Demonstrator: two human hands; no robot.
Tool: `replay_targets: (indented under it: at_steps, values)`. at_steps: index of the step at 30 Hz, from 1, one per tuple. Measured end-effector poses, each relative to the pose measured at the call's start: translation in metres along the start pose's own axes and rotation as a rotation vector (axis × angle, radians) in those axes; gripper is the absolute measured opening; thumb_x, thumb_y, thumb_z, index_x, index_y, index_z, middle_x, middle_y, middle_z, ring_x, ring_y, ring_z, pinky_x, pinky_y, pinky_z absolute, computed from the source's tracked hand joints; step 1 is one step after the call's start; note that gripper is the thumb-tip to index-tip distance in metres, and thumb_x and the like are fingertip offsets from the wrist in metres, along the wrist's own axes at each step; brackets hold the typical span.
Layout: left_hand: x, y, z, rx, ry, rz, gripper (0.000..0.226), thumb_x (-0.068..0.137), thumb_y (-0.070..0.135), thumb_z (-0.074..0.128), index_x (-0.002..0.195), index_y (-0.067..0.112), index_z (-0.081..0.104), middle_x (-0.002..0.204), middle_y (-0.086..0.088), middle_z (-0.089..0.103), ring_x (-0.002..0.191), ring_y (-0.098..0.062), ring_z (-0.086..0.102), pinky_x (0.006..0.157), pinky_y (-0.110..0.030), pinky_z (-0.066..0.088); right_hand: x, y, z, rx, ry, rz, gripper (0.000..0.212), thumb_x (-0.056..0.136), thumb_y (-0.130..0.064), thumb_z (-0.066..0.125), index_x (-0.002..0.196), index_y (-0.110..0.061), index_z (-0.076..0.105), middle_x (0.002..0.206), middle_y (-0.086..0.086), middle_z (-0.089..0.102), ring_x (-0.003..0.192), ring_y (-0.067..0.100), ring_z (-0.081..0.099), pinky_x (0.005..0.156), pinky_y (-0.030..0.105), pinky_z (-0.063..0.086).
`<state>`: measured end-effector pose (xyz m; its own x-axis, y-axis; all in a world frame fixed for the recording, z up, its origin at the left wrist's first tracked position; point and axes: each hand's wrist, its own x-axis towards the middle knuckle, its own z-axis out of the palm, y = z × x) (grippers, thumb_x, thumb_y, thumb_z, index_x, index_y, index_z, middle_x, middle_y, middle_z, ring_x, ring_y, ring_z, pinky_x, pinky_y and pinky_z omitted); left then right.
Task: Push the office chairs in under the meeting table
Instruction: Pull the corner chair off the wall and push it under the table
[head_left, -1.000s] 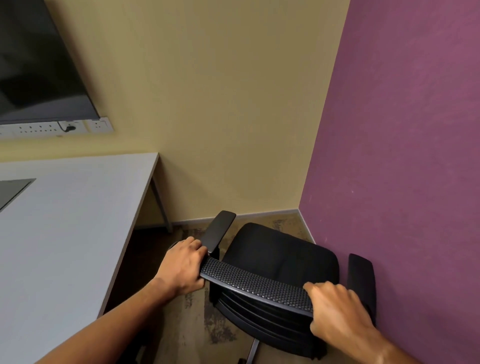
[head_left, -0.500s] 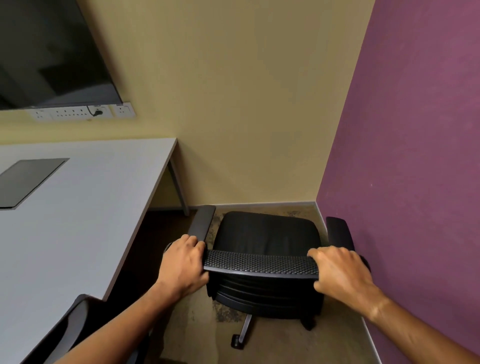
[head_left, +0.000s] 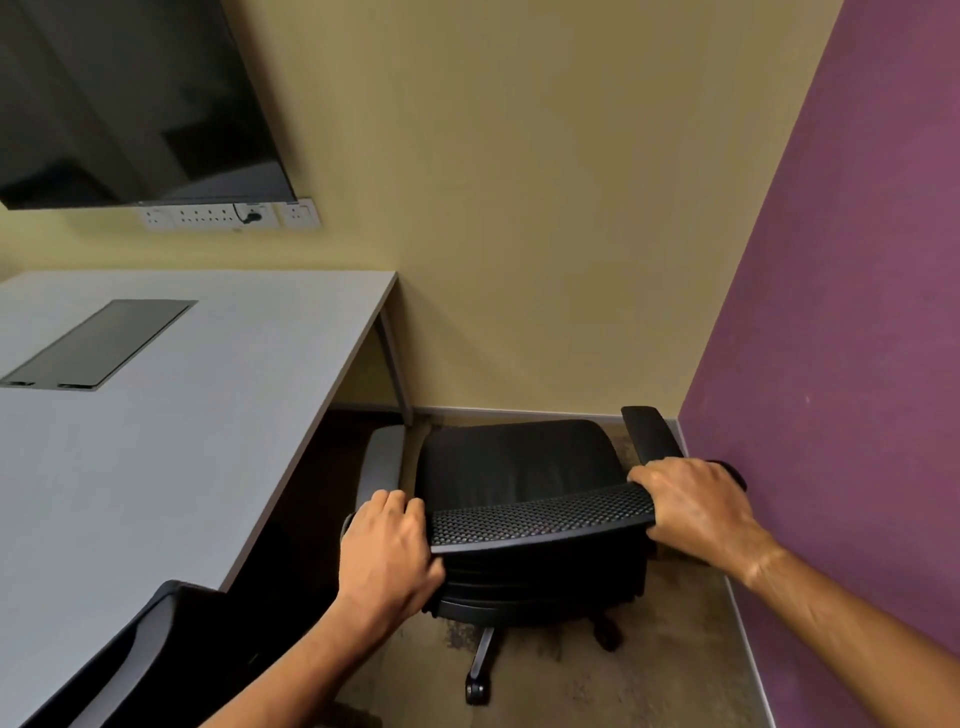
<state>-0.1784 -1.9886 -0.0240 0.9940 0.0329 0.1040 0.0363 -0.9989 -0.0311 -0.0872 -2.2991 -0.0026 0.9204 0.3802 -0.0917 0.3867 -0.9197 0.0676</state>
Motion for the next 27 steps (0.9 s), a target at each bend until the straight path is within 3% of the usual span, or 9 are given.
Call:
replay_targets:
  at_steps: [14, 27]
  values:
    - [0.041, -0.003, 0.009, -0.014, 0.035, -0.173, 0.028, 0.053, 0.036, 0.066, 0.068, 0.015, 0.055, 0.065, -0.002, 0.052, 0.062, -0.019, 0.05, 0.052, -0.034, 0.047, 0.123, 0.013, -0.005, 0.027, 0.056, -0.213, 0.028, 0.079, -0.032, 0.068, 0.107, -0.029, 0.064, 0.1, -0.008, 0.068, 0.097, 0.017, 0.063, 0.083, 0.036, 0.054]
    - [0.105, -0.036, 0.018, -0.025, 0.041, -0.378, 0.032, 0.043, 0.03, 0.066, 0.064, 0.012, 0.051, 0.064, -0.004, 0.048, 0.06, -0.023, 0.048, 0.05, -0.036, 0.044, 0.269, -0.01, -0.003, 0.094, 0.163, -0.395, 0.019, 0.076, -0.022, 0.07, 0.094, -0.026, 0.07, 0.085, -0.004, 0.069, 0.082, 0.02, 0.065, 0.067, 0.038, 0.056]
